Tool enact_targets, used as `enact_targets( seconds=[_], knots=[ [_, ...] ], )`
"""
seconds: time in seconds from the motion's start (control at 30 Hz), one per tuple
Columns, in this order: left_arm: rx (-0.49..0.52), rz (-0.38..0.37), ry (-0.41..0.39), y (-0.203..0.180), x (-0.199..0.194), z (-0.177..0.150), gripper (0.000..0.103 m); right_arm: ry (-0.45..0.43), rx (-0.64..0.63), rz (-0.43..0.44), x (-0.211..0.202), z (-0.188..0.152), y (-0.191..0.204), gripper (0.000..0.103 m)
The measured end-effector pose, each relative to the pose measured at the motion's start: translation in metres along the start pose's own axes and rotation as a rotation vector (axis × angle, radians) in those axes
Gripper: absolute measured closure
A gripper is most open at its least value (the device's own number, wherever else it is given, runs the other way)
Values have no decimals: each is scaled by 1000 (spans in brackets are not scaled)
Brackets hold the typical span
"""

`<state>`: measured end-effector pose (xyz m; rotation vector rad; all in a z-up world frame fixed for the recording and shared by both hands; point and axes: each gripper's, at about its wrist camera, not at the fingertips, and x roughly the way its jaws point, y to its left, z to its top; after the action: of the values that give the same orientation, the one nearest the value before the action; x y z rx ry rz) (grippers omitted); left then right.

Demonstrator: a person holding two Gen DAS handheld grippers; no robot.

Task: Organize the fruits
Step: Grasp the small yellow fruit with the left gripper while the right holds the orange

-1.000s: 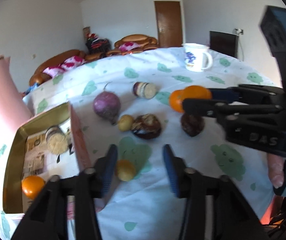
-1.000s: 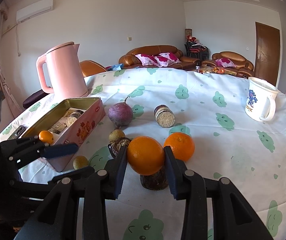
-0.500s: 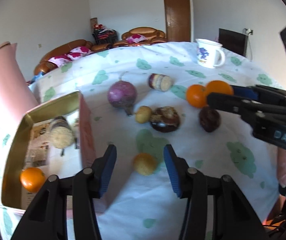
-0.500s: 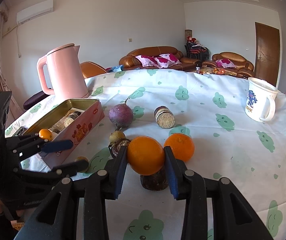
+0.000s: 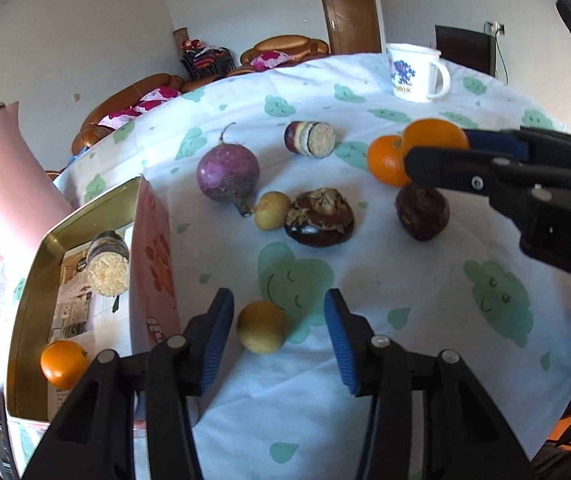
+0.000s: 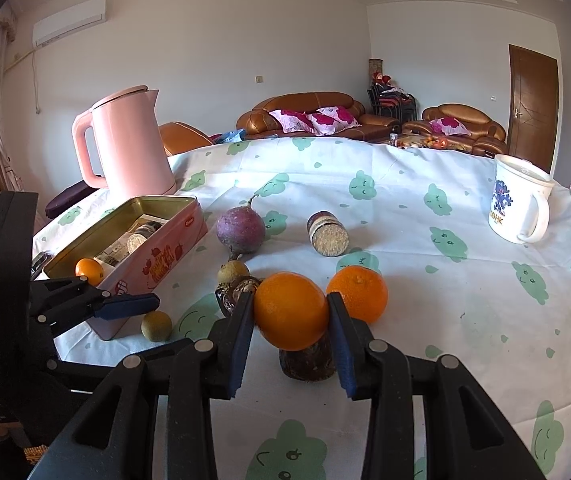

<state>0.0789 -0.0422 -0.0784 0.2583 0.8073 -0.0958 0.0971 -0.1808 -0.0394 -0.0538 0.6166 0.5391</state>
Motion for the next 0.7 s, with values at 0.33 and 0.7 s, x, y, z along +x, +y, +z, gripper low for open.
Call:
enact_targets(
  seconds=[0.33,0.7],
  knots=[
    [32,5,-21,8,-10,-8,77,-8,3,3,-1,0,-1,65],
    [-35,-43,-112,10,-20,6,77,-27,-1,-1,-4,-1,0,65]
  ],
)
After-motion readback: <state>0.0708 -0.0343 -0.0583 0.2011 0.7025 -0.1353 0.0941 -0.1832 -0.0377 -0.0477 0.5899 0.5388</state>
